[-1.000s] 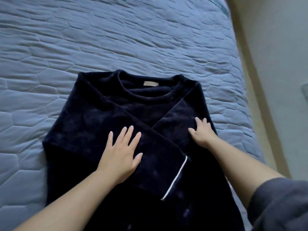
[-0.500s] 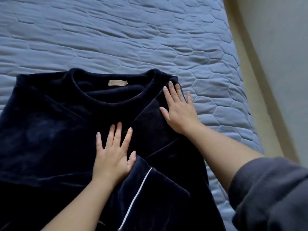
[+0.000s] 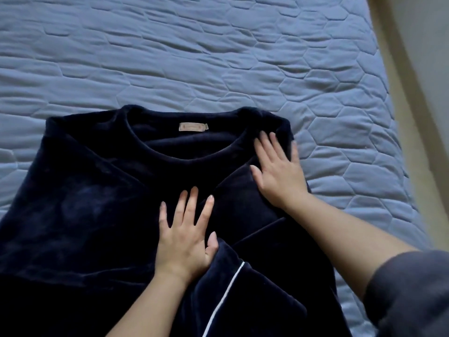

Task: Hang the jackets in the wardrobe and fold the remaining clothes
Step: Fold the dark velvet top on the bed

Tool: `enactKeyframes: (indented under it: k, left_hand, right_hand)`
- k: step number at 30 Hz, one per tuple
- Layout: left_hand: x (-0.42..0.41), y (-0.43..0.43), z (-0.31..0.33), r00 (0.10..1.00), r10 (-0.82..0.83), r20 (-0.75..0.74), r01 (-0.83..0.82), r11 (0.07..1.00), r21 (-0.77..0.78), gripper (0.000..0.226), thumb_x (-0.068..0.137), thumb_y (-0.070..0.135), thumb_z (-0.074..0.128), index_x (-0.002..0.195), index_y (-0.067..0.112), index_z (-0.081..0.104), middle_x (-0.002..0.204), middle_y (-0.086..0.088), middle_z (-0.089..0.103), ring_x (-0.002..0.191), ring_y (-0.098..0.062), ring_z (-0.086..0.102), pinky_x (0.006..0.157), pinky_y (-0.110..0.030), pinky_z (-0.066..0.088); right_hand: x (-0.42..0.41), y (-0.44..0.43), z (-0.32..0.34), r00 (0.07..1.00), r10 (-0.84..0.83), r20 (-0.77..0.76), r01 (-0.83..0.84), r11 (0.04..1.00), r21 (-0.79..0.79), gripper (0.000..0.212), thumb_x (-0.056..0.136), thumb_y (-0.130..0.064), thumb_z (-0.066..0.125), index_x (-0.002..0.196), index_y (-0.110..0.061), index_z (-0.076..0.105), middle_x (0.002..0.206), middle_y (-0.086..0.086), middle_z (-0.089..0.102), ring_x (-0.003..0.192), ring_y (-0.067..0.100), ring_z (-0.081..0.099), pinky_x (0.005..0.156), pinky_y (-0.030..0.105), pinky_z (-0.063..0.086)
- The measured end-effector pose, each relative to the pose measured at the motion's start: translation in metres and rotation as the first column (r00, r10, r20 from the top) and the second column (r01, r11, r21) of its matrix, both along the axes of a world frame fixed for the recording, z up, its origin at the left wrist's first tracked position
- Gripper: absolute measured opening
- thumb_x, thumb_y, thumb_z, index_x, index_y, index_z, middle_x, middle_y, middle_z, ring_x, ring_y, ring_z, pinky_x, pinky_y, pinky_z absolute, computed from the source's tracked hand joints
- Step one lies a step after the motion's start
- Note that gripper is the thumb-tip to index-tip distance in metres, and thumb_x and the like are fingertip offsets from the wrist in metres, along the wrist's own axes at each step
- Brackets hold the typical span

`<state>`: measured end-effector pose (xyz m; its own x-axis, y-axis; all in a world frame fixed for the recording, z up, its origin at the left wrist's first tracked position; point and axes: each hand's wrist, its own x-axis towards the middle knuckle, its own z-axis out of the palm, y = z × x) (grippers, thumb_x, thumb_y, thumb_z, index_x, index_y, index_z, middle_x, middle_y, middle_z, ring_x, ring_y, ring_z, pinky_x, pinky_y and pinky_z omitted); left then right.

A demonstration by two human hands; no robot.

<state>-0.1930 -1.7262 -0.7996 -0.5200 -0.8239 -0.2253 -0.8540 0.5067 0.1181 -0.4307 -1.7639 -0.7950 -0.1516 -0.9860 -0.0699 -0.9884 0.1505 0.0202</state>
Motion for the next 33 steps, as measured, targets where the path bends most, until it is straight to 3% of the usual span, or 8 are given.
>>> enactKeyframes:
  k: [2, 7, 11, 15, 17, 21, 29, 33]
  left_hand:
    - [0.000, -0.001, -0.001, 1.000, -0.016, -0.004, 0.016, 1.000, -0.013, 0.070, 0.080, 0.045, 0.034, 0.145, 0.018, 0.038, 0.151, -0.018, 0.034, 0.138, -0.034, 0.035, 0.109, -0.063, 0.022]
    - [0.002, 0.001, -0.003, 1.000, -0.011, -0.009, 0.011, 1.000, -0.012, 0.072, 0.083, 0.049, 0.023, 0.151, 0.024, 0.023, 0.158, -0.013, 0.019, 0.145, -0.029, 0.018, 0.114, -0.058, 0.004]
    - [0.009, 0.003, 0.005, 0.992, 0.023, -0.125, -0.017, 0.999, 0.049, 0.068, 0.089, 0.050, 0.021, 0.153, 0.029, 0.007, 0.161, -0.004, 0.000, 0.148, -0.020, -0.003, 0.116, -0.050, -0.010]
    - [0.030, 0.018, 0.025, 0.963, 0.035, -0.267, -0.007, 0.995, 0.104, 0.063, 0.094, 0.045, 0.020, 0.153, 0.029, 0.005, 0.161, -0.002, -0.005, 0.148, -0.016, -0.008, 0.118, -0.043, -0.008]
    - [0.053, 0.040, 0.034, 0.977, -0.014, -0.211, 0.027, 0.998, 0.060, 0.063, 0.094, 0.047, 0.018, 0.153, 0.028, 0.007, 0.161, -0.003, -0.004, 0.148, -0.018, -0.005, 0.118, -0.045, -0.005]
    - [0.106, 0.092, 0.052, 0.991, -0.133, 0.030, 0.132, 0.991, 0.016, 0.063, 0.092, 0.044, 0.023, 0.151, 0.022, 0.023, 0.160, -0.009, 0.013, 0.147, -0.025, 0.013, 0.117, -0.053, 0.006]
    - [0.200, 0.175, 0.098, 0.970, -0.079, 0.231, 0.042, 0.986, 0.162, 0.065, 0.088, 0.042, 0.038, 0.147, 0.015, 0.034, 0.157, -0.010, 0.024, 0.143, -0.029, 0.028, 0.107, -0.057, 0.027]
    - [0.242, 0.216, 0.109, 0.912, 0.123, 0.391, -0.228, 0.945, 0.234, 0.073, 0.091, 0.045, 0.051, 0.152, 0.027, 0.017, 0.161, -0.006, 0.006, 0.147, -0.027, 0.011, 0.107, -0.055, 0.025]
  right_hand:
    - [-0.009, 0.008, -0.007, 0.994, -0.108, 0.017, 0.108, 0.993, 0.040, 0.066, 0.097, -0.046, 0.030, 0.154, -0.017, 0.014, 0.162, -0.001, 0.005, 0.149, 0.014, 0.005, 0.117, 0.052, 0.001]
    - [0.002, 0.035, 0.008, 0.991, -0.119, 0.065, 0.115, 0.991, 0.063, 0.064, 0.097, -0.047, 0.027, 0.154, -0.023, 0.008, 0.162, -0.001, -0.003, 0.149, 0.018, -0.003, 0.117, 0.053, 0.000]
    - [0.033, 0.104, 0.041, 0.957, -0.127, 0.260, 0.105, 0.990, 0.098, 0.062, 0.097, -0.048, 0.032, 0.153, -0.028, 0.014, 0.162, -0.002, -0.002, 0.149, 0.017, -0.006, 0.118, 0.049, -0.001]
    - [0.084, 0.172, 0.062, 0.911, 0.031, 0.410, -0.036, 0.999, 0.003, 0.057, 0.092, -0.049, 0.037, 0.141, -0.021, 0.045, 0.152, -0.001, 0.038, 0.140, 0.015, 0.033, 0.115, 0.046, 0.025]
    - [0.094, 0.201, 0.058, 0.945, 0.015, 0.326, -0.051, 0.993, 0.104, 0.056, 0.094, -0.046, 0.039, 0.145, -0.023, 0.040, 0.154, -0.003, 0.034, 0.141, 0.016, 0.031, 0.114, 0.045, 0.027]
    - [0.095, 0.239, 0.046, 0.985, -0.089, 0.150, 0.037, 0.947, 0.319, 0.065, 0.098, -0.039, 0.035, 0.154, -0.027, 0.004, 0.162, -0.005, -0.004, 0.149, 0.018, 0.001, 0.119, 0.048, 0.010]
    - [0.106, 0.350, 0.082, 0.984, -0.175, 0.034, 0.125, 0.814, 0.567, 0.066, 0.097, -0.041, 0.036, 0.154, -0.027, 0.005, 0.162, -0.001, -0.006, 0.149, 0.020, -0.003, 0.114, 0.055, 0.016]
    - [0.116, 0.391, 0.097, 0.913, -0.387, 0.132, 0.251, 0.786, 0.564, 0.066, 0.095, -0.034, 0.048, 0.152, -0.036, 0.014, 0.162, -0.004, -0.006, 0.149, 0.019, -0.004, 0.108, 0.053, 0.031]
